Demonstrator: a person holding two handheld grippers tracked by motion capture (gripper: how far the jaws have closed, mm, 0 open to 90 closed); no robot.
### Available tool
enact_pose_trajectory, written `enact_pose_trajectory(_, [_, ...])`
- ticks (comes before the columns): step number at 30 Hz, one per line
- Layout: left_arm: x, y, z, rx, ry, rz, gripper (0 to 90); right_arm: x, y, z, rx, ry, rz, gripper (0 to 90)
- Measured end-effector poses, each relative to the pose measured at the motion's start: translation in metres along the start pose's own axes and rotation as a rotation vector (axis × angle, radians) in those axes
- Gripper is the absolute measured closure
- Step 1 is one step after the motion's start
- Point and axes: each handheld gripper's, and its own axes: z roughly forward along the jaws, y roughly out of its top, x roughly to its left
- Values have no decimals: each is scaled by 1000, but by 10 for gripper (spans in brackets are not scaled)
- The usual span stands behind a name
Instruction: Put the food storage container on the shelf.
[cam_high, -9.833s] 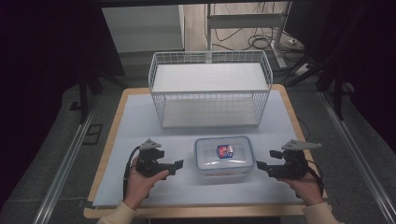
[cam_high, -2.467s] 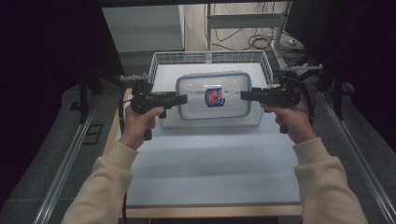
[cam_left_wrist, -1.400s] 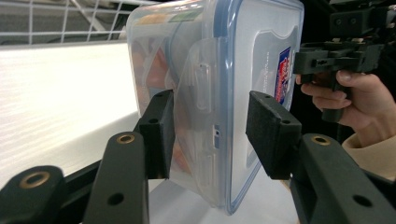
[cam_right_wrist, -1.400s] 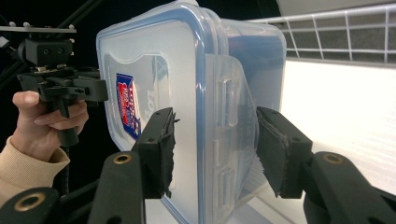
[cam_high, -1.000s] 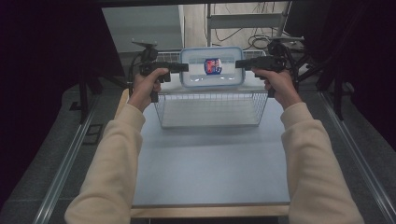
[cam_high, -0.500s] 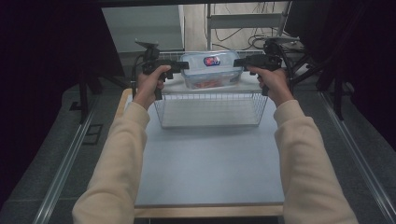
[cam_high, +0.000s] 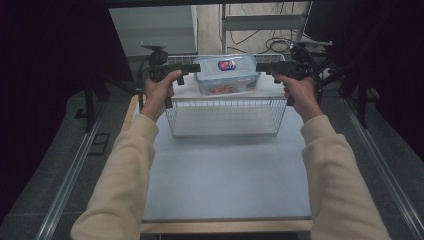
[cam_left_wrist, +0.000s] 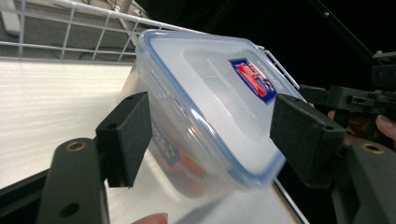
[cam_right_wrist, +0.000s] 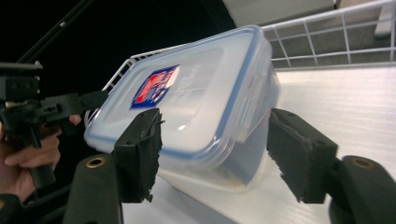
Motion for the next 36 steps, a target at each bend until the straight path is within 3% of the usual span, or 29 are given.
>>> enact_pose_trajectory(3, [-8,-11,-13,11,2,42,276,7,-11,-12,2,8,-83,308])
enact_pose_trajectory(4, [-8,-11,-13,11,2,42,272,7,-11,-12,2,8,-83,308])
enact_pose_trajectory(5, [-13,-17,-19,18,5,68,264,11,-19,-18,8,6,-124,298])
enact_pose_trajectory(7, [-16,-21,-22,26,4,88,258,12,-21,-20,12,7,-137,295])
enact_pose_trajectory(9, [-24,-32,-28,36,9,131,251,17,-33,-28,10,11,-182,285])
enact_pose_trajectory(10, [-27,-36,-31,39,10,149,251,17,-33,-28,10,11,-182,285])
enact_pose_trajectory(12, [-35,-52,-42,55,-4,191,237,23,-46,-35,12,15,-230,277])
enact_pose_trajectory(13, [-35,-52,-42,55,-4,191,233,23,-46,-35,12,15,-230,277])
enact_pose_trajectory(14, [-36,-59,-47,57,-15,190,231,26,-57,-40,29,4,-272,263])
enact_pose_trajectory(15, [-38,-69,-54,56,-14,201,229,27,-62,-42,31,4,-282,260])
enact_pose_trajectory(16, [-38,-69,-54,56,-14,201,228,28,-68,-44,34,7,-296,254])
enact_pose_trajectory(18, [-40,-89,-64,47,-22,226,226,29,-82,-49,41,17,-317,248])
enact_pose_trajectory(21, [-41,-111,-69,54,-37,241,226,27,-106,-55,50,40,-337,240])
enact_pose_trajectory(22, [-41,-111,-69,54,-37,241,225,26,-114,-57,53,43,-343,239])
enact_pose_trajectory(23, [-41,-118,-70,60,-38,247,225,26,-114,-57,53,43,-343,239])
enact_pose_trajectory(24, [-41,-126,-71,62,-38,254,225,22,-132,-60,65,57,-345,236])
enact_pose_trajectory(25, [-41,-133,-72,66,-42,259,225,22,-132,-60,65,57,-345,236])
enact_pose_trajectory(26, [-41,-141,-72,71,-47,259,224,17,-149,-61,75,73,-337,234])
enact_pose_trajectory(28, [-40,-156,-72,82,-53,261,223,14,-157,-62,82,85,-335,234])
enact_pose_trajectory(30, [-38,-169,-72,92,-58,265,221,8,-180,-63,100,96,-323,233])
enact_pose_trajectory(31, [-38,-182,-70,102,-61,266,221,7,-186,-63,106,96,-325,232])
enact_pose_trajectory(36, [-37,-197,-66,124,-50,277,218,2,-202,-64,119,85,-334,227])
